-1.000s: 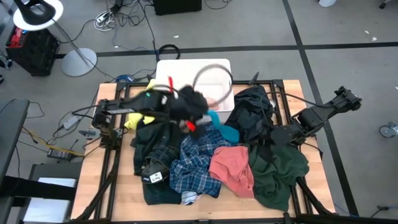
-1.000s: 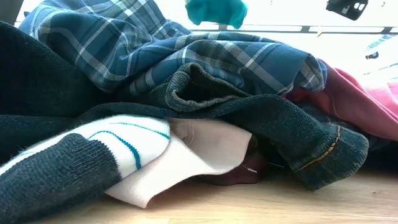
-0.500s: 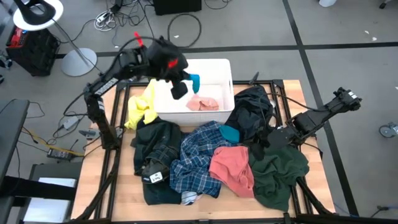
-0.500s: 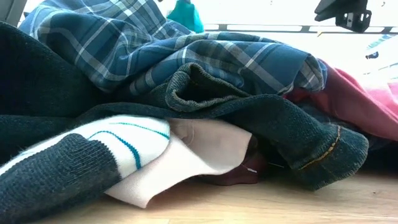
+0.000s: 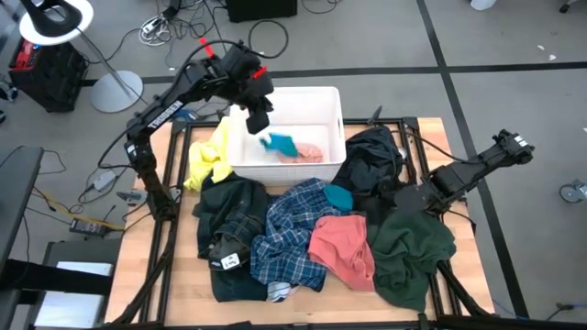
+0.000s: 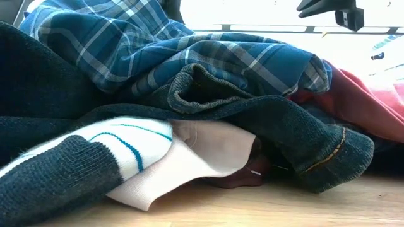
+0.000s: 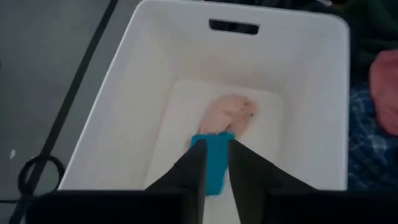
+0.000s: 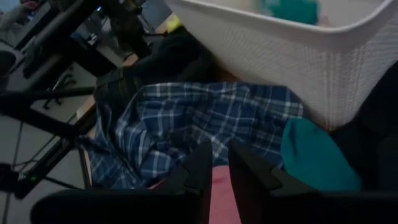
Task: Sort clothes
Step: Put the blue sock into the laundry organizer
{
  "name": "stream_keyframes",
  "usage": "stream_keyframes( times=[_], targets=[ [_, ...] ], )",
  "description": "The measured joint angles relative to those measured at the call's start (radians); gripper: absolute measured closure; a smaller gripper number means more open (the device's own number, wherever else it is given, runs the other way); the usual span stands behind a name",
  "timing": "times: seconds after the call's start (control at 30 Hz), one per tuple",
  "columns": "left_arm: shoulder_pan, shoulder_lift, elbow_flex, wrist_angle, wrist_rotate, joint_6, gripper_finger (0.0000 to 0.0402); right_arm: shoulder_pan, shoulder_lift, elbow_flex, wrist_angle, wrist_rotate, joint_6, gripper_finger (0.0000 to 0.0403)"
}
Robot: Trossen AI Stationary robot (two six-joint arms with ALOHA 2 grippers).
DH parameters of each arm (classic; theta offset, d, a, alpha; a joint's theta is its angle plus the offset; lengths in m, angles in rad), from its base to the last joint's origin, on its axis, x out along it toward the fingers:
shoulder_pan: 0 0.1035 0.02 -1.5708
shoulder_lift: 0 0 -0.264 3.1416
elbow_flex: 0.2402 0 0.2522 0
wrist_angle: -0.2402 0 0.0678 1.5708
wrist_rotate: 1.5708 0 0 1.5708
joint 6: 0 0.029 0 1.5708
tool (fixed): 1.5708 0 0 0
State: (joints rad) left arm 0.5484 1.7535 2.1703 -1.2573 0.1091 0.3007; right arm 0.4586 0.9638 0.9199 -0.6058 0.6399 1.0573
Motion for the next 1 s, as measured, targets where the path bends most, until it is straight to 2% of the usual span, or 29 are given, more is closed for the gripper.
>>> stream_keyframes(
  times=[0.27,0.4,0.5,0.67,0.83,1.0],
  targets=[
    [0.004,-0.012,-0.009,-0.003,0.054,0.008,0.0315,-0.037,0.0,0.0,-0.024,0.0,-0.102,0.0349],
    [-0.018,-0.048,-0.009,-0.031,0.102,-0.054,0.0314,-0.06,0.0,0.0,-0.039,-0.001,-0.163,0.0349],
    [-0.054,-0.076,-0.009,-0.038,0.103,-0.122,0.0314,-0.084,0.0,0.0,-0.049,-0.007,-0.225,0.0349],
    [-0.175,-0.123,-0.009,-0.013,0.092,-0.206,0.0314,-0.139,0.0,0.0,-0.08,-0.058,-0.345,0.0341],
    [-0.32,-0.117,-0.012,-0.01,-0.06,-0.304,0.0314,-0.215,0.0,0.0,-0.142,-0.162,-0.447,0.0323],
    [-0.47,-0.124,-0.122,0.079,-0.211,-0.423,0.0314,-0.281,0.0,0.0,-0.158,-0.27,-0.554,0.0296]
  ],
)
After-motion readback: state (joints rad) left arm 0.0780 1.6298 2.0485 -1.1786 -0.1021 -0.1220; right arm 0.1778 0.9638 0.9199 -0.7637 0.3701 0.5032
